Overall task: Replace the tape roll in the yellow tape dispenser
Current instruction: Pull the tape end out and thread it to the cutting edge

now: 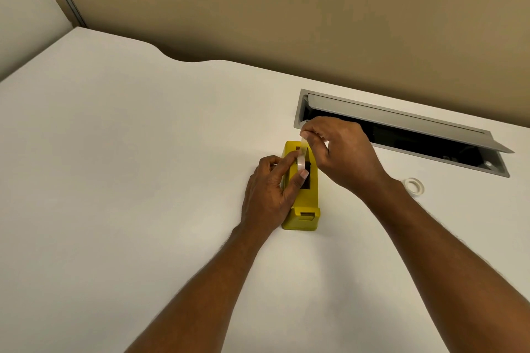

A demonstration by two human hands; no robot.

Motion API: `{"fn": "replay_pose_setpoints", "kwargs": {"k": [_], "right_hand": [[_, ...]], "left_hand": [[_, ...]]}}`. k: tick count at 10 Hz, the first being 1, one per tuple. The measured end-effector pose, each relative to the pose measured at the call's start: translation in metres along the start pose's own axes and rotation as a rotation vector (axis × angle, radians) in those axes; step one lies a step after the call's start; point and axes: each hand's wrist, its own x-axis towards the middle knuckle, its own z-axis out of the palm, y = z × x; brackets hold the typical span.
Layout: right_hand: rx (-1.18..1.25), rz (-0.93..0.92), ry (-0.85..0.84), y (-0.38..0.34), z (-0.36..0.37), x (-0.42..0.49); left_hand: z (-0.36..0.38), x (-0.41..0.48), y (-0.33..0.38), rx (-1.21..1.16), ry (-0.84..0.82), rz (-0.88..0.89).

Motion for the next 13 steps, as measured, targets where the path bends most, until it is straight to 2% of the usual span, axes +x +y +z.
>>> {"fn": "replay_pose_setpoints", "kwargs": {"k": [2,4,7,13], "right_hand": [[-0.001,0.02,0.081,0.002,-0.003,0.0],[0.023,0.0,0.06,0.0,-0.005,0.0],[0.005,0.034,0.136,0.002,-0.005,0.0],[0.064,-0.003,0.161,-0.003,-0.009,-0.014]], "left_hand": [[0.0,0.0,-0.001,0.016,-0.005,0.007],[0.0,-0.001,0.0,0.013,-0.01,0.021],[0.0,0.0,0.0,0.016,-0.003,0.002],[0.001,-0.001,0.001,0.036,0.003,0.004]]}}
